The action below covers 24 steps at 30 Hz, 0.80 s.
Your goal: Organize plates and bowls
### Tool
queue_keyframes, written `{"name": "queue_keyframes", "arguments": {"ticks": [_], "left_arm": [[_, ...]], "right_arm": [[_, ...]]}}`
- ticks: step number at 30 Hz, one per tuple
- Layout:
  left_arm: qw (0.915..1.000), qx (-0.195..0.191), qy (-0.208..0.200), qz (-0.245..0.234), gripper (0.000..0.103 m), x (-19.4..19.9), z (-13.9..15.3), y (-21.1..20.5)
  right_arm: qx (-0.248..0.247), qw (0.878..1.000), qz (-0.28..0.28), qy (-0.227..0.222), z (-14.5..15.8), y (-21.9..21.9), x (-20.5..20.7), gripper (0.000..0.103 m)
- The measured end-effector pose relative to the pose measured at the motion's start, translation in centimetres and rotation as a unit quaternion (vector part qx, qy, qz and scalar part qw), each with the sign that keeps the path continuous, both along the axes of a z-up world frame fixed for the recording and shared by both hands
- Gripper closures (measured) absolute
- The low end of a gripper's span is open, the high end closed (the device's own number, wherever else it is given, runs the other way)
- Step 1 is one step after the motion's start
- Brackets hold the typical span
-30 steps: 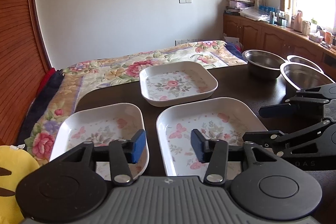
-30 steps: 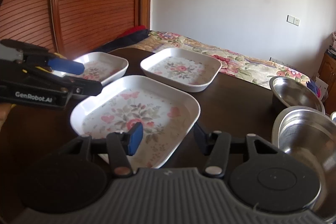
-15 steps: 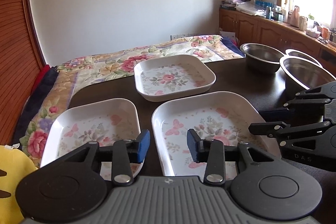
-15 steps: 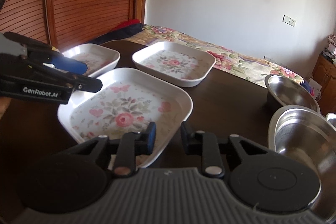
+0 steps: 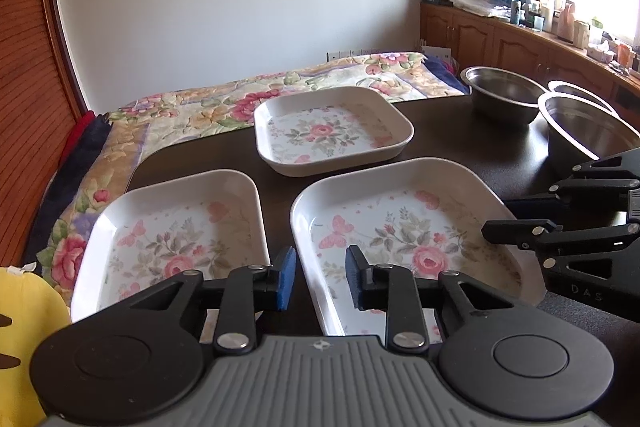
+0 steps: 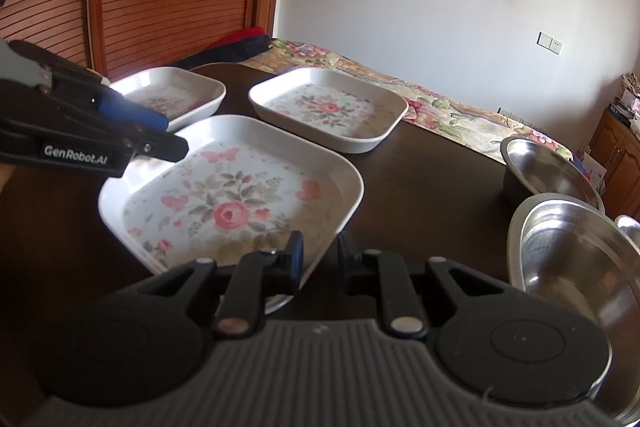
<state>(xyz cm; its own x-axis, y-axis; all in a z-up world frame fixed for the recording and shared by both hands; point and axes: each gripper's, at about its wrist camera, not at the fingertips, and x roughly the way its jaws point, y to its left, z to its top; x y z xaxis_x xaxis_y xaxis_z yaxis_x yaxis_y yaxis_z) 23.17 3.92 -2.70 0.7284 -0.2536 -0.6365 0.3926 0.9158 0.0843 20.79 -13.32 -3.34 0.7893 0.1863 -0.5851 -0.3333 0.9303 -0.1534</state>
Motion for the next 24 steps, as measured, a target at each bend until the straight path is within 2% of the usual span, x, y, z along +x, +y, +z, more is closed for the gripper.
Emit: {"name": "queue_keyframes", "arguments": {"ticks": [9,14,24], "left_arm": [[0.9999,-0.001,0.015,0.001,0.074,-0.12,-0.47,-0.26],[0.9998,-0.002,0.016,0.015,0.087,-0.20,-0.54,-0.05],[0.9997,-0.006,0.015,0.021,0.091,-0.42,-0.75,0.11]], "right_arm": [[0.005,1.000,-0.002,-0.001,-0.09,-0.10,-0.02,0.083],[0.013,1.000,-0.005,0.000,-0.06,-0.27,-0.05,0.083],[0.035,0.999,-0.007,0.007,-0.07,-0.66,0.20,0.083]]}}
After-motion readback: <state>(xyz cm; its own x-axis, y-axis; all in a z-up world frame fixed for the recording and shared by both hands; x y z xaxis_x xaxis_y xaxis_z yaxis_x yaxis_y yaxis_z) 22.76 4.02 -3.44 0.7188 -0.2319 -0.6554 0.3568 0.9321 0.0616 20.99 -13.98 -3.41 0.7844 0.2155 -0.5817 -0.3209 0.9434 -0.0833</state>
